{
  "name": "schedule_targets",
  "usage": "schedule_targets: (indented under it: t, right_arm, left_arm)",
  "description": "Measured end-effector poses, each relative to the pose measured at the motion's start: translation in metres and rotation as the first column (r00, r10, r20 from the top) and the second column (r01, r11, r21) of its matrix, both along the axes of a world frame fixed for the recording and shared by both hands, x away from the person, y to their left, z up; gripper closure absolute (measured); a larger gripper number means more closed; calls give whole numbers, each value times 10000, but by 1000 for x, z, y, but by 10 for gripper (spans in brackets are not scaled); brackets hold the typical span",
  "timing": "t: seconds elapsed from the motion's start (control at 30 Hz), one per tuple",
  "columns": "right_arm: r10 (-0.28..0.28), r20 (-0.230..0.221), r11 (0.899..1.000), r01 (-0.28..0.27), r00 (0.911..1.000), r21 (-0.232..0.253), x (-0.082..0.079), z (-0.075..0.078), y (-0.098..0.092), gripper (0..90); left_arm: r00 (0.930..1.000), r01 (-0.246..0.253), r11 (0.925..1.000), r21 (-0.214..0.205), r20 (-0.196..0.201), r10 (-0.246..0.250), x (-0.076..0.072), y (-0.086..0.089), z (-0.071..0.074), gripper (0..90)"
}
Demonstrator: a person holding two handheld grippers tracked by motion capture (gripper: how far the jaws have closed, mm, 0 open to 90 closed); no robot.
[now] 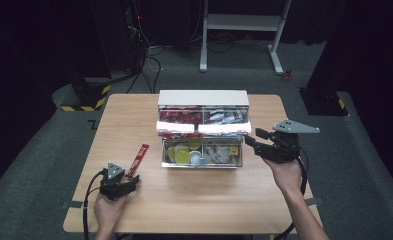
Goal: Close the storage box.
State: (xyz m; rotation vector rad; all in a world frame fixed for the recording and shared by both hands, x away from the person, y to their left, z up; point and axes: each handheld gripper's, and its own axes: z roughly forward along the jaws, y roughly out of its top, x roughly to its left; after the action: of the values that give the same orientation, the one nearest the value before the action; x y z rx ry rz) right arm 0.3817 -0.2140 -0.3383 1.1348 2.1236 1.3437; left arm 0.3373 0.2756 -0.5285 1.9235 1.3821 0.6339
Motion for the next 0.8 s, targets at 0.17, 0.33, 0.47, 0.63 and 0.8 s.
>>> schedule_targets:
  t: [0.17,0.33,0.47,0.63,0.8]
  right_arm:
    - [-45,74,9999,44,10000,152,-5,2,-9,485]
    - [-293,109,9992,290,9995,277,-8,0,-19,483]
    - [-463,102,9979,458,9989,456,-10,-3,-26,484]
    - [-476,261,9969,459,9985,634,-14,-5,-29,484]
    - [-588,305,9959,565,9978,711,-15,-8,-33,473]
  left_arm:
    - [10000,-3,10000,3,-6,3,0,0,0,355]
    - [10000,-4,10000,2,-6,4,0,0,0,355]
    - [10000,-18,10000,-2,12,18,0,0,0,354]
    - [10000,-7,10000,4,-4,7,0,0,0,354]
    - [10000,-14,10000,3,13,14,0,0,0,355]
